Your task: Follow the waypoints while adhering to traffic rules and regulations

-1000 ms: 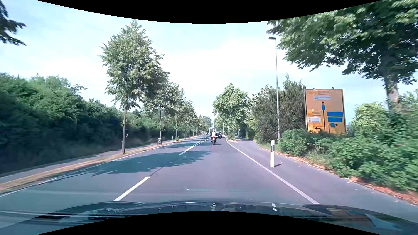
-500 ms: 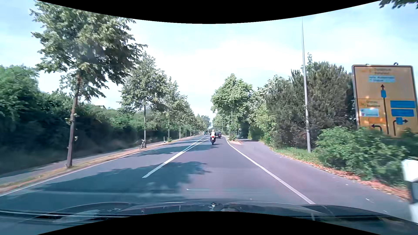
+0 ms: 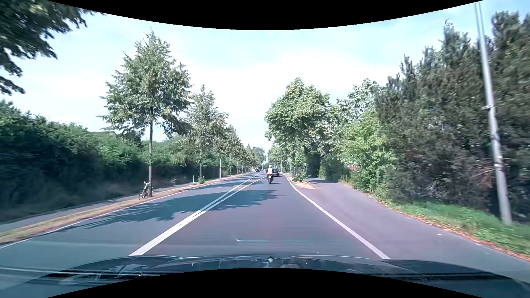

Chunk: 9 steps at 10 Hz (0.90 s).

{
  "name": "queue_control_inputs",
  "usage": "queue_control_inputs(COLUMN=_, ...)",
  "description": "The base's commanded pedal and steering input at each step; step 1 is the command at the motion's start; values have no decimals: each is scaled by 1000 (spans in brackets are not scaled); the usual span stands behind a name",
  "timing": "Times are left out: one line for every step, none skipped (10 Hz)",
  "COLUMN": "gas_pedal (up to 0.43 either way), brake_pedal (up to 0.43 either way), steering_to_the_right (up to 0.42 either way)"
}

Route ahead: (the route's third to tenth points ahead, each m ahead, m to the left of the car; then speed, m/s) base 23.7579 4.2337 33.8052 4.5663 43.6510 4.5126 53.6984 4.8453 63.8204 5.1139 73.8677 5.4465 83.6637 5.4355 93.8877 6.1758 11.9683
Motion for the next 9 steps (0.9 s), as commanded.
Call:
queue_control_inputs(gas_pedal=189, brake_pedal=0, steering_to_the_right=3)
queue_control_inputs(gas_pedal=189, brake_pedal=0, steering_to_the_right=3)
queue_control_inputs(gas_pedal=189, brake_pedal=0, steering_to_the_right=3)
queue_control_inputs(gas_pedal=189, brake_pedal=0, steering_to_the_right=3)
queue_control_inputs(gas_pedal=189, brake_pedal=0, steering_to_the_right=3)
queue_control_inputs(gas_pedal=189, brake_pedal=0, steering_to_the_right=4)
queue_control_inputs(gas_pedal=189, brake_pedal=0, steering_to_the_right=3)
queue_control_inputs(gas_pedal=189, brake_pedal=0, steering_to_the_right=3)
queue_control_inputs(gas_pedal=189, brake_pedal=0, steering_to_the_right=3)
